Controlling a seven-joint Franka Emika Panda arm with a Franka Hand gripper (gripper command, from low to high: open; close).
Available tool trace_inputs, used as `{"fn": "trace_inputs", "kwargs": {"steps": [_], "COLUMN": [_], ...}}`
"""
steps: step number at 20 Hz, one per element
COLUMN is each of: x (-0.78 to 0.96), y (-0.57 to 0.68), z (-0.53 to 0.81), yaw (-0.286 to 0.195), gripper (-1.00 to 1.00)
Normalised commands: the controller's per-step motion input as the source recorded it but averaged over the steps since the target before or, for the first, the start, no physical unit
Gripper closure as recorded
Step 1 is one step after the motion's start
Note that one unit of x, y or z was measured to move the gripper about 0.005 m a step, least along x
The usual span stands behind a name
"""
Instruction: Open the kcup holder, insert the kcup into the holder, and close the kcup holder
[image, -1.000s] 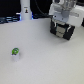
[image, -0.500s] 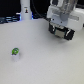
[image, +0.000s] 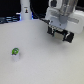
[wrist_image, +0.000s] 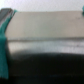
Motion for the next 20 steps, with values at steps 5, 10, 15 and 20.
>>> {"fn": "trace_inputs", "kwargs": {"steps": [5,10,15,20], "x": [0.85,0.90,0.82,0.24], "y": [-0.33,-0.35,-0.41,-0.13], "z": [0.20,0.21,0.17,0.04], "yaw": [-0.045,-0.058,-0.062,-0.042], "gripper": [1.00,1.00,1.00,-1.00]}}
